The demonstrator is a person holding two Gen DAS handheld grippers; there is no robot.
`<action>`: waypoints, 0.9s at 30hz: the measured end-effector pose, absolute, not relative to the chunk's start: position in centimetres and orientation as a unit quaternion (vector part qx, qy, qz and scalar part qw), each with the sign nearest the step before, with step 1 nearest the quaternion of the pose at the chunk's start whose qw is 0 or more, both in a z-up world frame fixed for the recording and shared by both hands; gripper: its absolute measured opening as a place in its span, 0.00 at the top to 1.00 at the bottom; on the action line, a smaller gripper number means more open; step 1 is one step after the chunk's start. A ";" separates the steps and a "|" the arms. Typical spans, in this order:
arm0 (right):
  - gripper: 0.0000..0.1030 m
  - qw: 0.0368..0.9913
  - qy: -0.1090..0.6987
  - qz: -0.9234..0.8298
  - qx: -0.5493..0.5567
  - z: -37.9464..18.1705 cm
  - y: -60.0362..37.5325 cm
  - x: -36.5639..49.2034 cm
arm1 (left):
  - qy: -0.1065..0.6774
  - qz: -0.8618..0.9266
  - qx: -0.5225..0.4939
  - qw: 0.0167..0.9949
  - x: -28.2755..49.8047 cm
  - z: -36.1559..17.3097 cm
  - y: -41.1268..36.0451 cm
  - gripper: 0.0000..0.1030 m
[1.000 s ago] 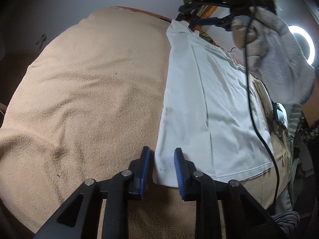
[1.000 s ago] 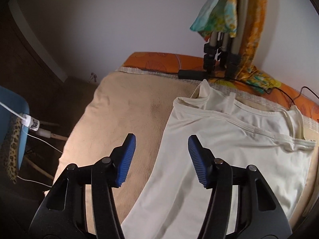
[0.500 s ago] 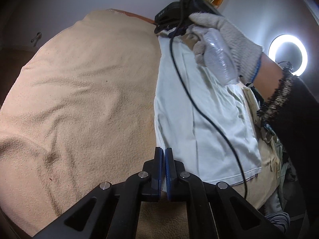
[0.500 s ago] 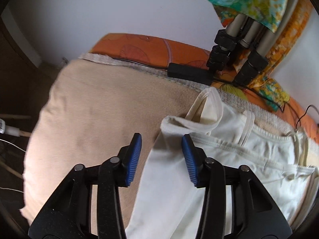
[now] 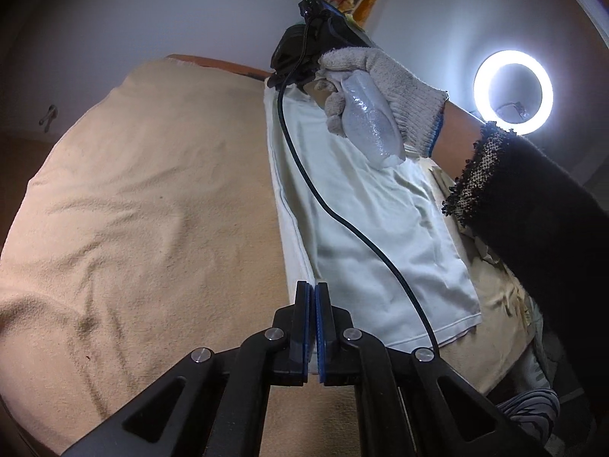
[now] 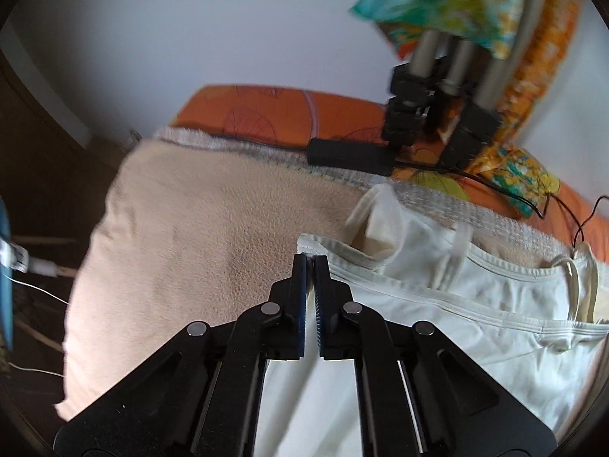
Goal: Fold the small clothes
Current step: 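Grasp the side edge with both grippers and fold it lengthwise toward the middle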
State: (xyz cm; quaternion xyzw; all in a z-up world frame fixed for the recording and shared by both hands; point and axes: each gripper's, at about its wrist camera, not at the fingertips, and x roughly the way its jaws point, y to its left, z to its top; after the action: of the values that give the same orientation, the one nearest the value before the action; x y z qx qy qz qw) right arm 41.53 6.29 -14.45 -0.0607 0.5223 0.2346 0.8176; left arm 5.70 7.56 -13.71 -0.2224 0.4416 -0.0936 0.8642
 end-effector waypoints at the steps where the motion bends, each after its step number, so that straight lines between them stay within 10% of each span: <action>1: 0.95 0.817 0.522 0.239 -0.049 -14.0 5.4 41.5 | 0.442 -0.099 -0.220 0.864 5.8 -13.6 7.2 1.00; 27: 0.96 0.832 0.507 0.221 -0.037 -16.3 -5.1 42.5 | 0.490 -0.180 -0.166 0.837 9.5 -15.2 -2.0 1.00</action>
State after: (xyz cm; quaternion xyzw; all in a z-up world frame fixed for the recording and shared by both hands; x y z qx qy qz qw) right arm 42.50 -5.07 -16.32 -0.0370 0.5069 0.2211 0.8323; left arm 9.46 -2.03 -15.17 -0.1660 0.4902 -0.1800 0.8365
